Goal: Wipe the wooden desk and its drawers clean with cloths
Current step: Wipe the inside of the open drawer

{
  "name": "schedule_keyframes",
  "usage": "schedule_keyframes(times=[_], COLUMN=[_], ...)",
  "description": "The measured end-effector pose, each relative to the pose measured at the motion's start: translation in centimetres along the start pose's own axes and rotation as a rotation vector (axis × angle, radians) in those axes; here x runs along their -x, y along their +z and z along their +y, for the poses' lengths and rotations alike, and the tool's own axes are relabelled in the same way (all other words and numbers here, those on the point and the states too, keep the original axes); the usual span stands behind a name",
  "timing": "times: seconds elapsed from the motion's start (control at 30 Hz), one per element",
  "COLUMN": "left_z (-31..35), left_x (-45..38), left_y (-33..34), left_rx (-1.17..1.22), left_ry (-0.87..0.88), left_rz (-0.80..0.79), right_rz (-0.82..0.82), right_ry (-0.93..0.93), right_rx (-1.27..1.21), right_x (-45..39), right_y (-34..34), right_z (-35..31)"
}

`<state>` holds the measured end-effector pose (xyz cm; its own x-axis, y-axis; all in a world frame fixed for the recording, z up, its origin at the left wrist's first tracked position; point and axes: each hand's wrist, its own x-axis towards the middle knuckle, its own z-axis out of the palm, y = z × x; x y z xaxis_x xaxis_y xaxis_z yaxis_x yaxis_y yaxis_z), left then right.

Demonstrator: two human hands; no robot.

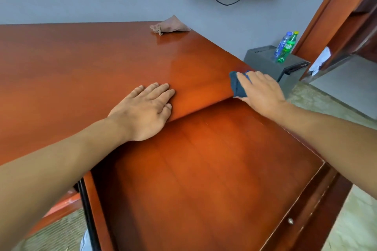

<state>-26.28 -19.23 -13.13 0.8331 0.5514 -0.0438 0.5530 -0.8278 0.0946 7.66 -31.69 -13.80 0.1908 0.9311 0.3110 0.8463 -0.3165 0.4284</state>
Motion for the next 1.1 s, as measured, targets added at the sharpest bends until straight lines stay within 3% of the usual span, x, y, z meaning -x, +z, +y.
schedule_keyframes(times=[0.2, 0.3, 0.47, 0.6, 0.7, 0.77, 0.9, 1.0, 1.1], left_z=[0.3, 0.0, -0.2, -1.3, -2.1, -2.6, -3.6, -3.5, -2.6], left_x=[0.0, -0.4, 0.4, 0.3, 1.4, 2.1, 3.0, 3.2, 2.0], left_y=[-0.3, -1.0, -3.0, -4.0, -4.7, -5.4, -7.7, -8.4, -8.0], left_rx=[0.034, 0.250, 1.058, 1.306, 1.332, 1.260, 0.864, 0.676, 0.591], left_ry=[-0.018, -0.024, -0.156, -0.201, -0.223, -0.276, -0.335, -0.347, -0.295], left_rz=[0.008, -0.005, -0.017, 0.067, 0.117, 0.126, 0.218, 0.161, 0.150], right_rz=[-0.132, -0.167, -0.116, 0.067, 0.219, 0.210, 0.136, 0.158, 0.165], right_ry=[0.283, 0.332, 0.153, -0.091, -0.276, -0.419, -0.711, -0.781, -0.748], right_rx=[-0.134, -0.135, -0.198, -0.336, -0.484, -0.583, -0.689, -0.727, -0.661], right_x=[-1.2, -1.6, -0.4, 1.7, 2.9, 2.8, 2.9, 3.1, 2.5], right_y=[1.7, 1.0, -2.6, -6.9, -10.2, -12.9, -17.4, -17.9, -15.3], right_z=[2.5, 1.3, -3.9, -13.5, -21.3, -25.4, -31.6, -33.0, -29.3])
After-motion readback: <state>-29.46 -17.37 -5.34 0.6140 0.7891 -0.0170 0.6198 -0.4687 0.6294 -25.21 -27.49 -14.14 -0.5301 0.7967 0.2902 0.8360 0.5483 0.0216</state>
